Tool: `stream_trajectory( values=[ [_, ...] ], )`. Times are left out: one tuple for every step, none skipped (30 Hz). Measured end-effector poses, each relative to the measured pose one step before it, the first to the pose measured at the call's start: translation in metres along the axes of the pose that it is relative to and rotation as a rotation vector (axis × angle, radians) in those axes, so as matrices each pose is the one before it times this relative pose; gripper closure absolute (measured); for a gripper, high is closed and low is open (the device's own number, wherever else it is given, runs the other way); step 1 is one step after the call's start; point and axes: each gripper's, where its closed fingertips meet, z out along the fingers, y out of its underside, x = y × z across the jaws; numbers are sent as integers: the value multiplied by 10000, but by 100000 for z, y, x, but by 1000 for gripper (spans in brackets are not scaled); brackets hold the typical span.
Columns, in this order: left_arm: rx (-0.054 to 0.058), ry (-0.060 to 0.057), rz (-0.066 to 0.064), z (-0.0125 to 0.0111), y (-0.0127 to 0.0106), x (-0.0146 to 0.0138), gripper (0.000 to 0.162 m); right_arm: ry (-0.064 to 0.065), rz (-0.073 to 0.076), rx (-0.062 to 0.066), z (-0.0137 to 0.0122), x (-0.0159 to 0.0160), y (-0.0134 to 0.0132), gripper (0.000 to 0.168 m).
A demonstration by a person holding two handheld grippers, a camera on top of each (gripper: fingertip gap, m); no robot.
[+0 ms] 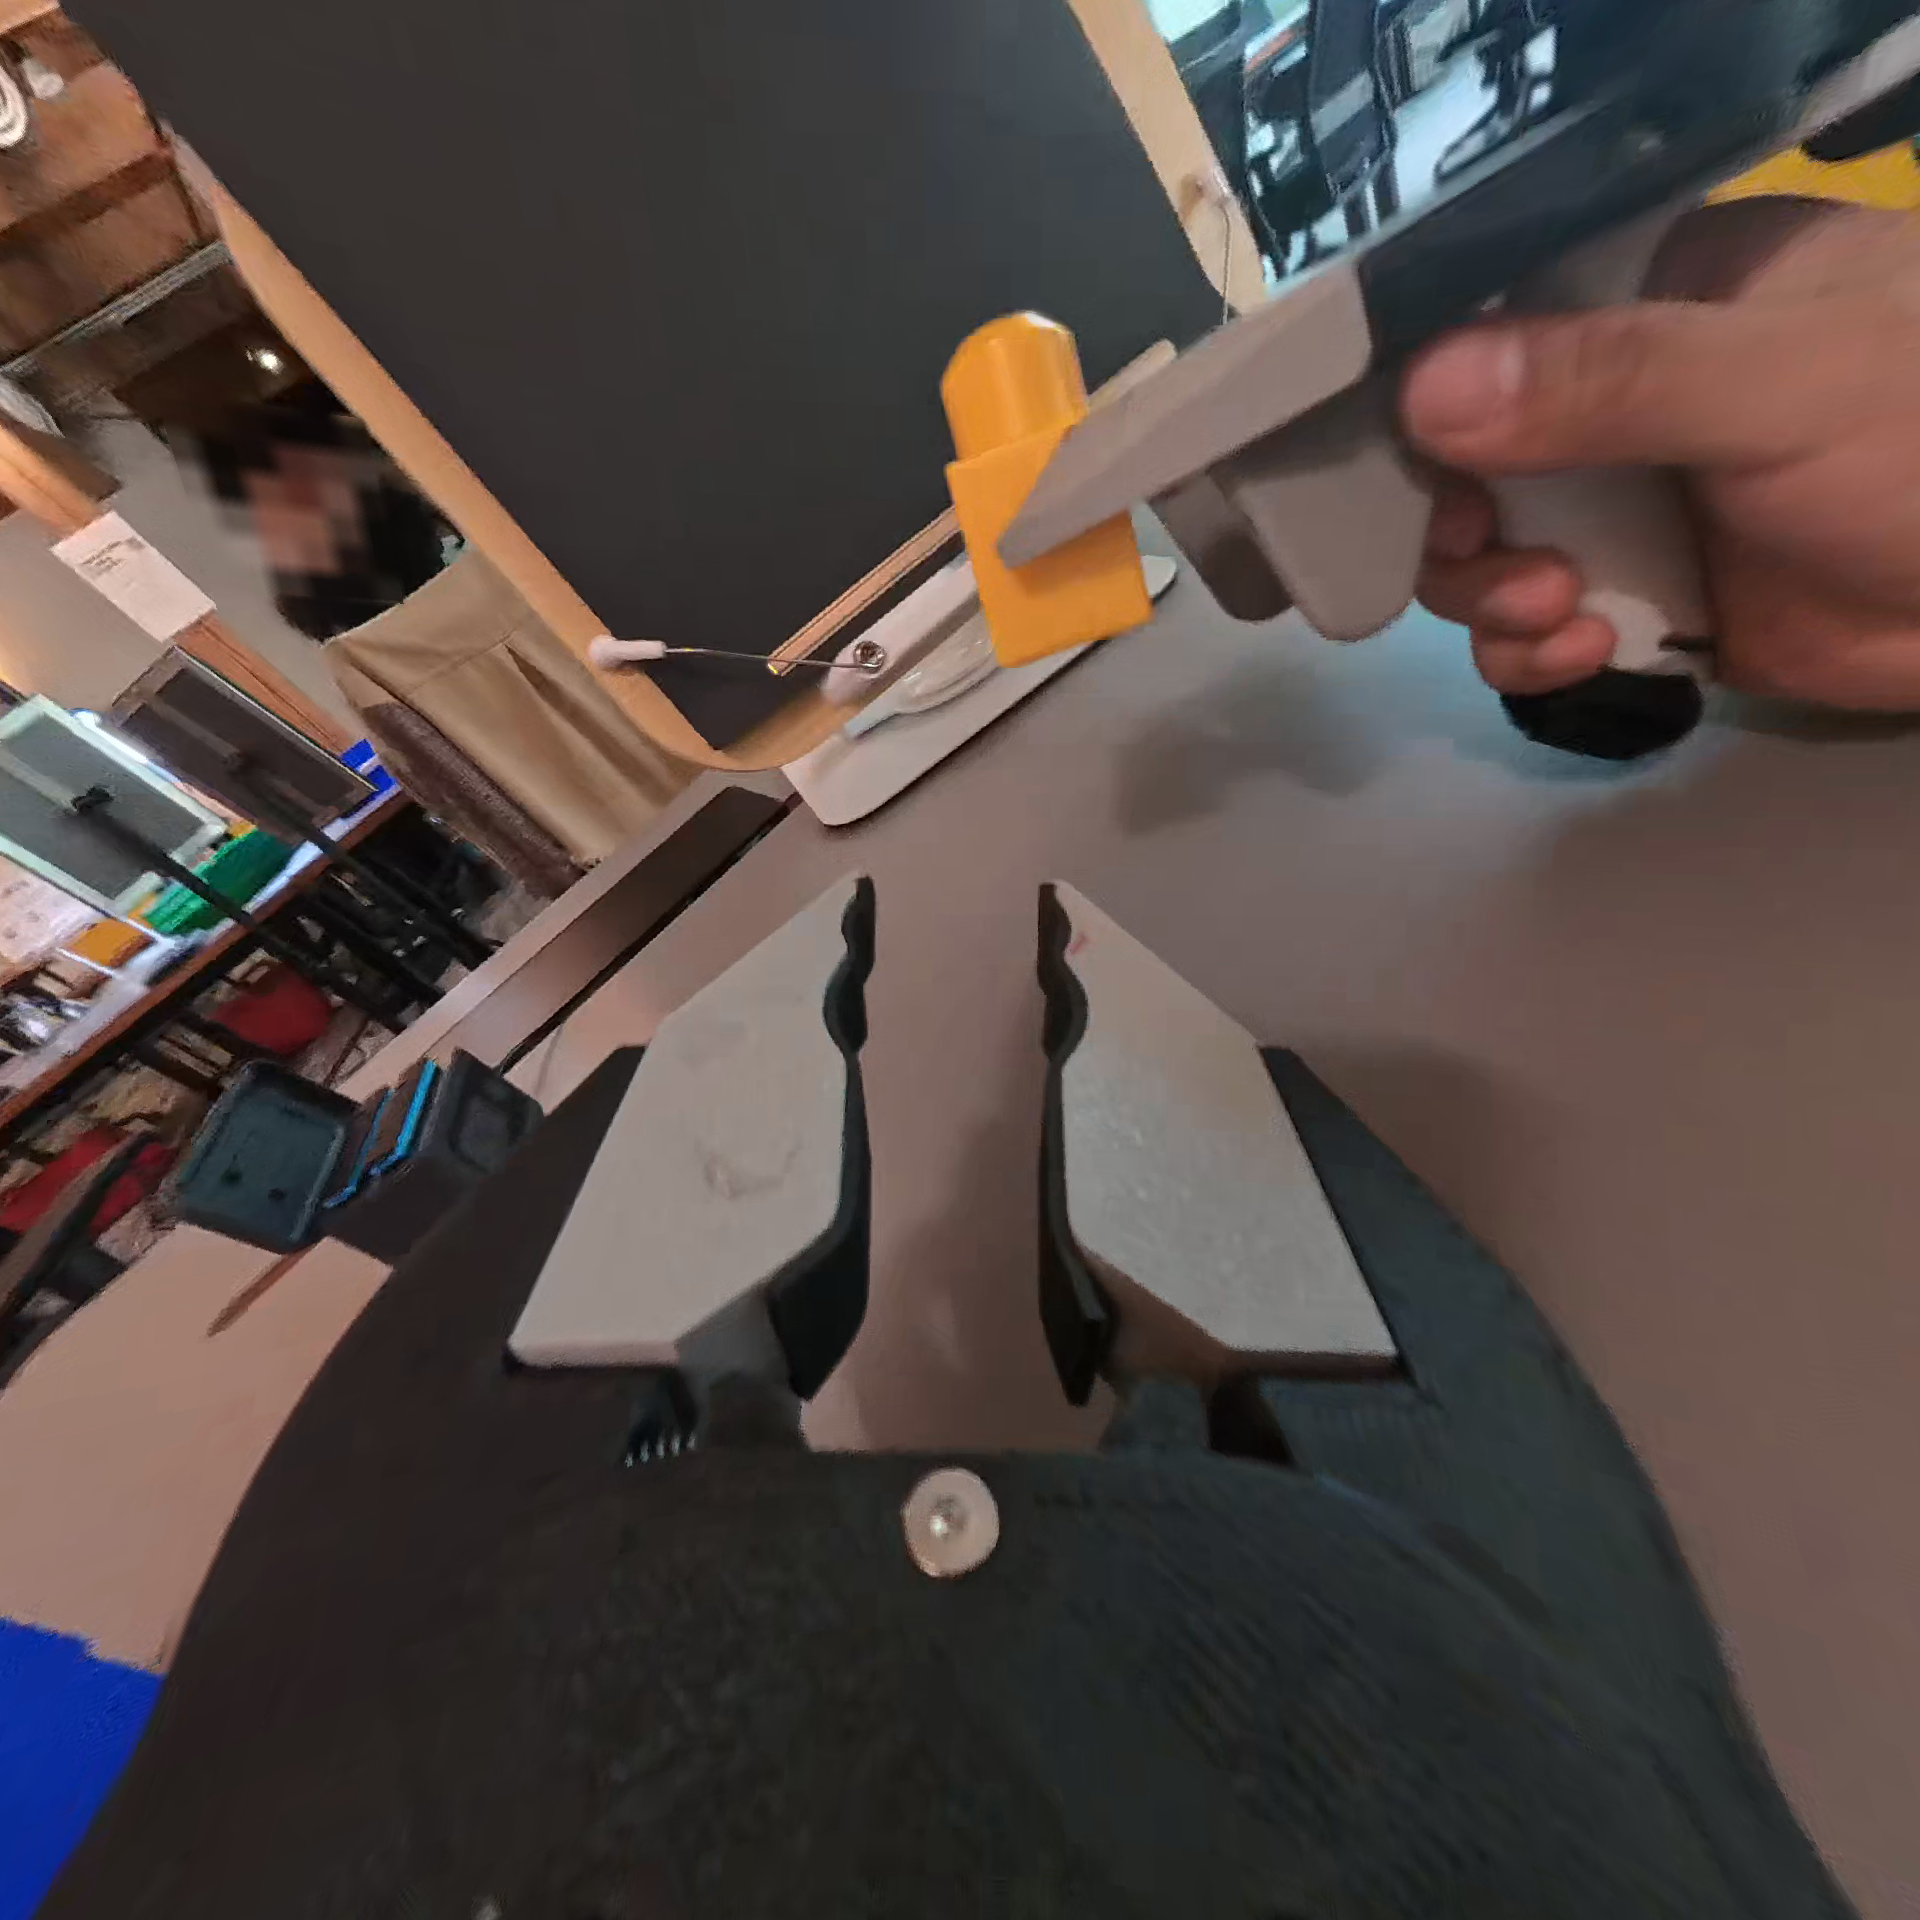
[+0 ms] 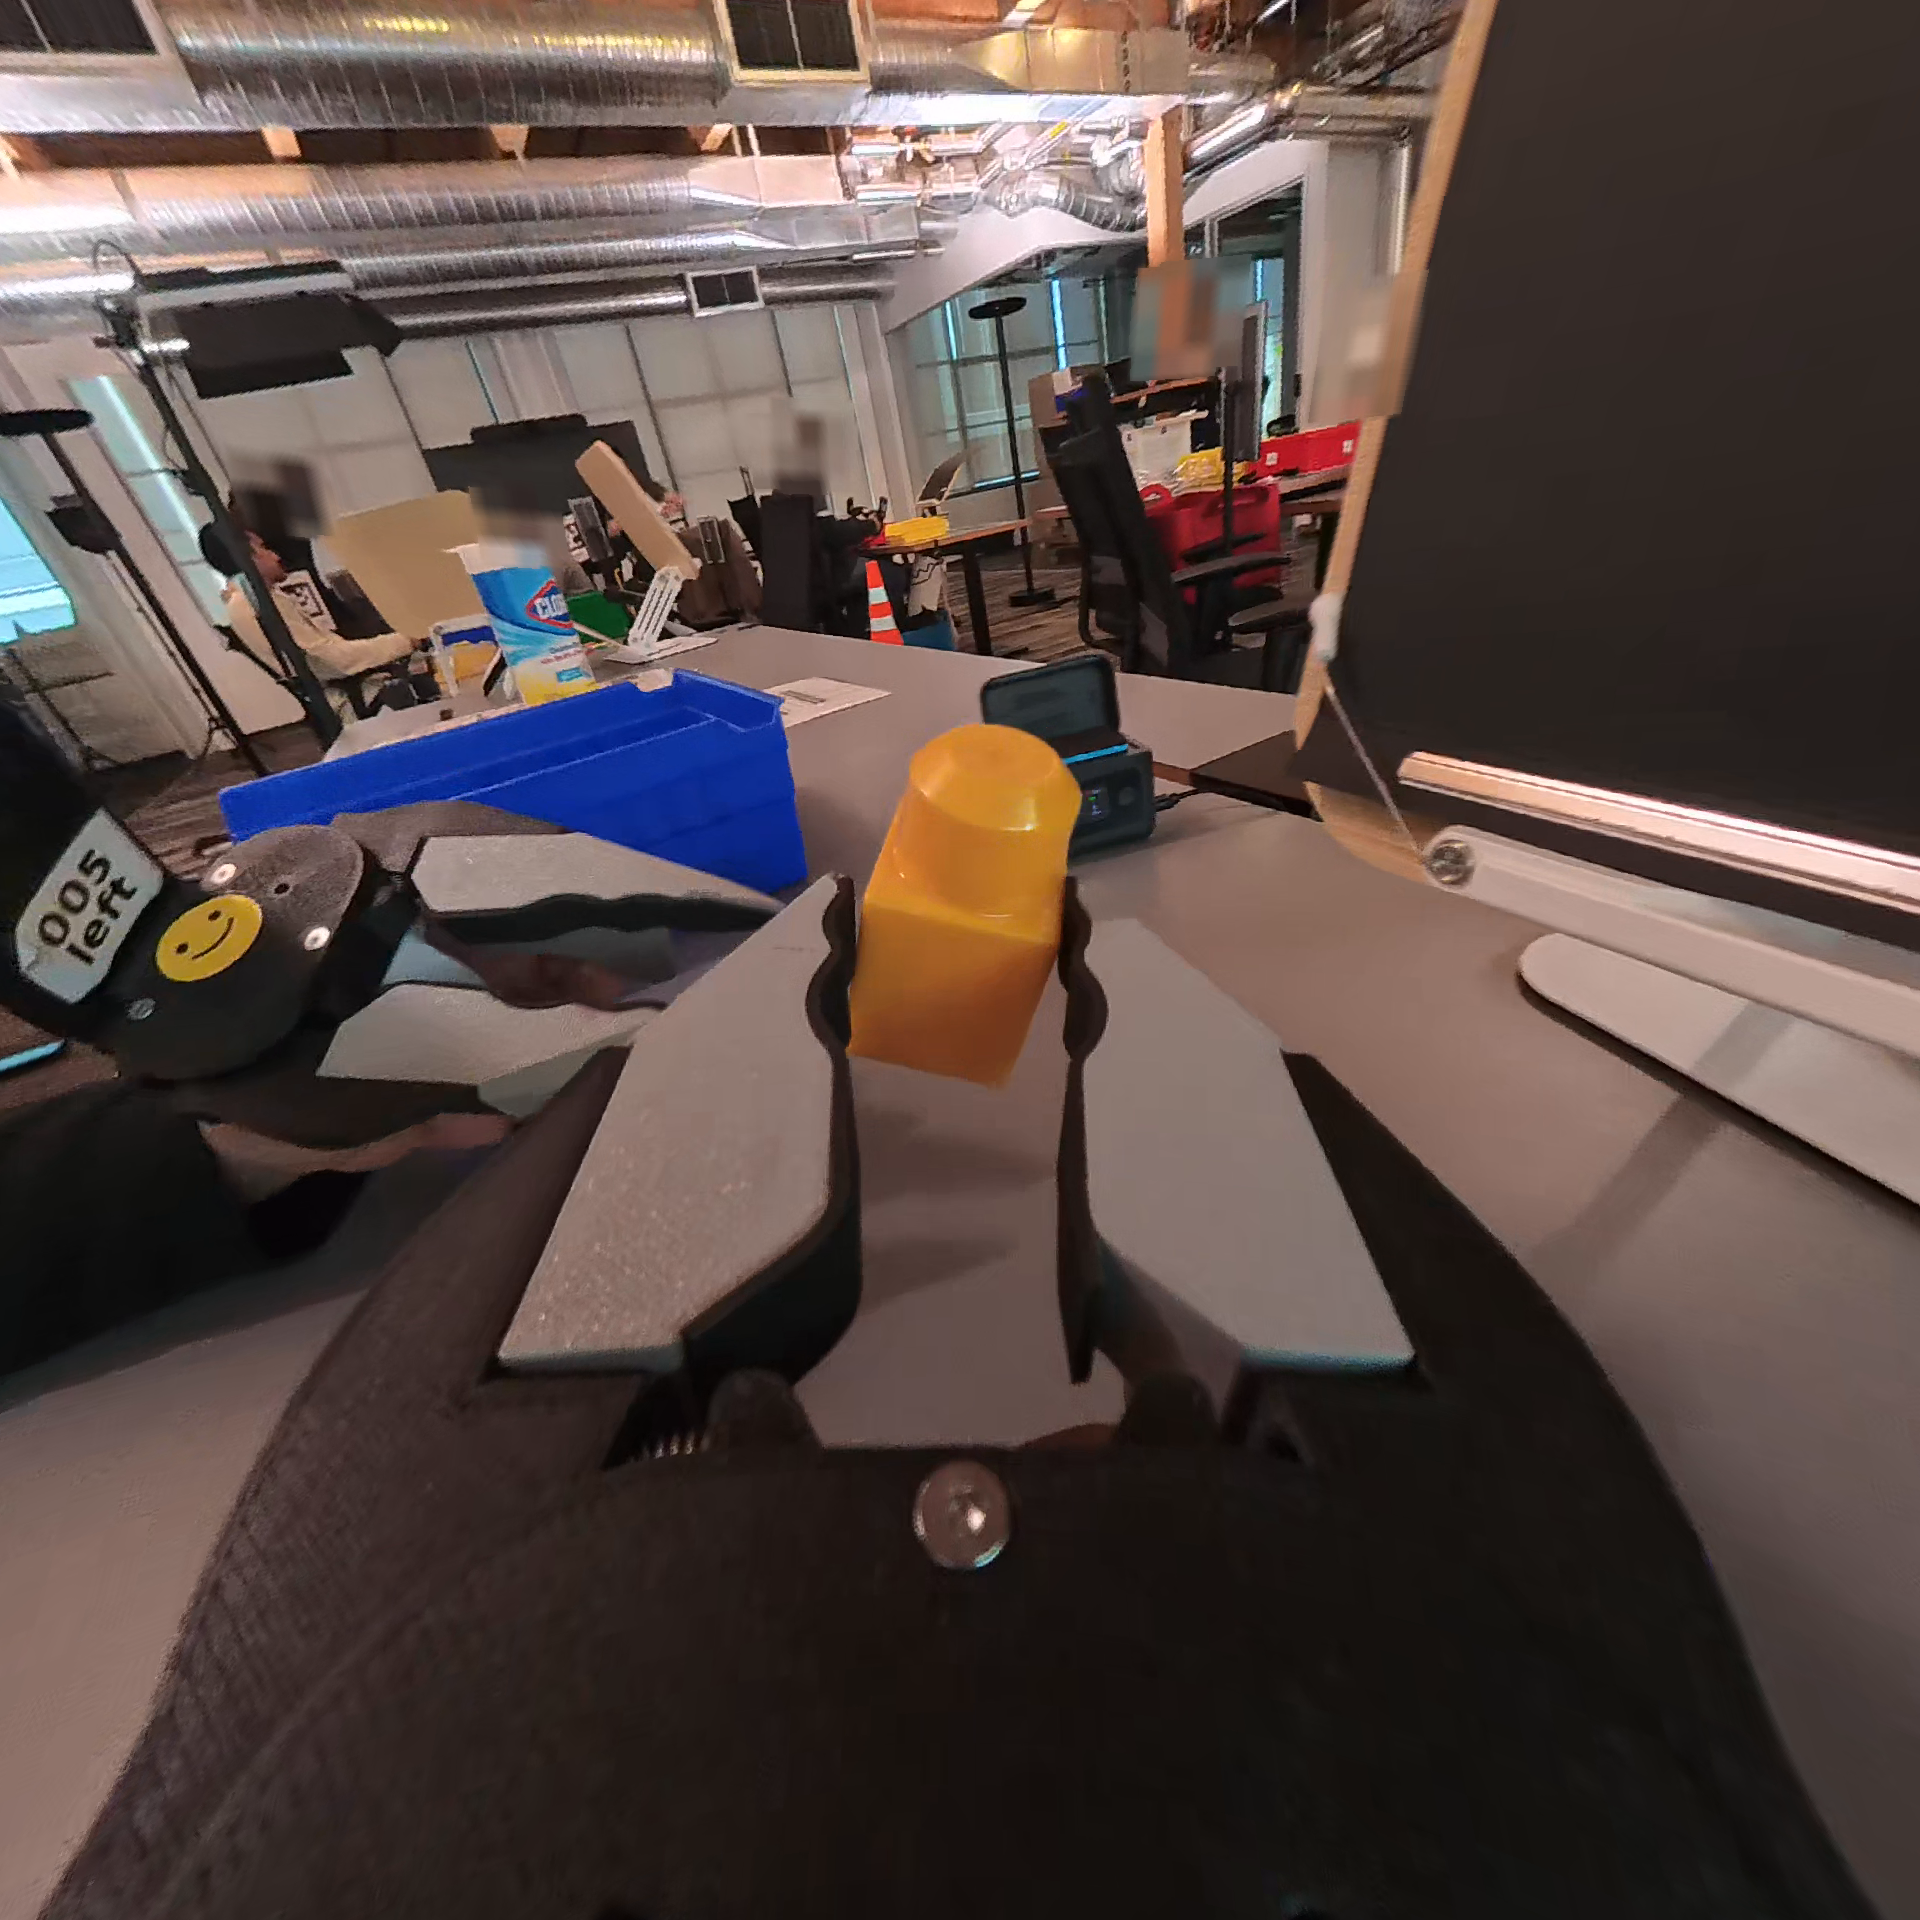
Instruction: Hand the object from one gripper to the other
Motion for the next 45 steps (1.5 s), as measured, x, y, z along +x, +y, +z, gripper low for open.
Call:
stream_trajectory(
  values=[
    [109,93,-366,-73,-159,89,133,23,-65,-56,-24,-188,145,133],
    [85,5,-181,-164,-169,-46,133,98,-96,34,-102,-72,-28,133],
    [164,-90,1,-221,-164,-178,133,56,-66,81,-100,-85,-158,133],
    [115,-119,114,-220,-48,-236,135,37,-37,85,-42,-85,-150,133],
    [-18,-131,120,-120,132,-264,135,56,-23,52,20,-14,-67,133],
    [-123,-71,32,-83,236,-181,135,13,-34,-11,114,-74,50,133],
    [-55,-15,-29,-133,81,-58,134,-53,-91,-63,161,-182,115,133],
    [62,-15,-41,-241,-99,19,134,-79,-194,-84,215,-236,146,133],
    [79,-58,-36,-255,-143,-26,136,-118,-284,-130,248,-296,173,133],
    [22,-82,2,-200,-38,-71,136,-99,-328,-137,225,-253,138,133],
    [-48,-120,22,-116,113,-175,137,73,-291,-34,179,60,10,133],
    [-1,-199,-15,-85,32,-315,139,239,-152,68,160,415,-126,133],
    [103,-210,-75,-54,-137,-308,143,194,10,102,157,443,-192,133],
    [152,-99,-116,-56,-281,-66,143,-1,143,92,120,173,-139,133],
    [116,16,-127,-31,-279,218,143,-193,200,55,3,-171,-58,133],
    [34,125,-29,13,-183,436,141,-203,269,48,-132,-294,11,133],
    [-62,167,81,68,-21,475,139,-186,267,91,-218,-354,-34,133],
    [-41,129,148,41,20,359,139,-197,223,-3,-241,-399,82,133],
    [39,5,110,-21,-45,116,139,-71,154,-49,-281,-232,93,133],
    [35,-6,8,-34,-43,1,139,30,80,-9,-325,-98,14,133],
    [47,-57,-91,-97,-45,-161,139,84,146,-55,-342,2,90,133],
    [111,-64,-164,-144,-133,-237,140,97,296,-55,-305,65,162,133],
    [64,-46,-187,-101,-64,-241,140,42,344,126,-223,26,-60,133],
    [-51,-45,-116,-34,99,-259,139,-76,292,207,-79,-112,-219,133],
    [-76,-127,-10,1,169,-363,138,-149,225,86,56,-212,-91,133],
    [-98,-265,41,5,242,-566,137,-131,99,-42,123,-204,143,133],
    [-86,-299,157,-11,265,-569,137,-20,19,-114,105,-88,274,133],
    [-29,-297,269,-24,231,-556,138,25,-10,-91,61,-63,230,133],
    [-54,-349,165,9,248,-666,138,-15,-30,-32,4,-165,94,133],
    [-61,-185,-5,25,189,-475,137,-70,4,-32,-1,-254,57,133],
    [-30,-77,-114,-14,81,-300,135,-67,30,4,-58,-301,21,133],
    [-2,-52,-89,-62,23,-211,134,-10,55,32,-94,-247,54,133],
    [-31,-113,-74,-92,71,-280,133,-13,79,-33,-47,-232,141,133],
    [-8,-143,-179,-102,1,-290,133,-71,15,-31,-39,-308,39,133],
    [49,-132,-369,-124,-135,-257,133,-80,-110,19,-49,-326,-101,133],
    [191,-85,-530,-128,-378,-140,133,14,-182,1,-46,-185,-120,133],
    [276,58,-537,-64,-476,128,134,91,-238,-8,-6,-64,-95,133],
    [218,135,-330,53,-339,293,133,64,-246,-52,38,-78,-9,133],
    [99,98,-91,205,-113,237,134,98,-220,-70,51,1,52,133],
    [87,136,38,311,-47,240,134,153,-251,11,53,127,-49,133],
    [166,238,112,351,-135,366,134,136,-257,33,142,190,-95,133],
    [160,222,150,387,-100,358,134,37,-218,-36,286,158,-9,133],
    [91,250,181,437,-18,408,135,64,-196,-67,340,265,47,133],
    [66,282,146,508,21,397,135,226,-234,-52,300,498,91,133],
    [58,259,91,567,68,256,135,496,-270,-84,113,829,117,133]
  ],
)
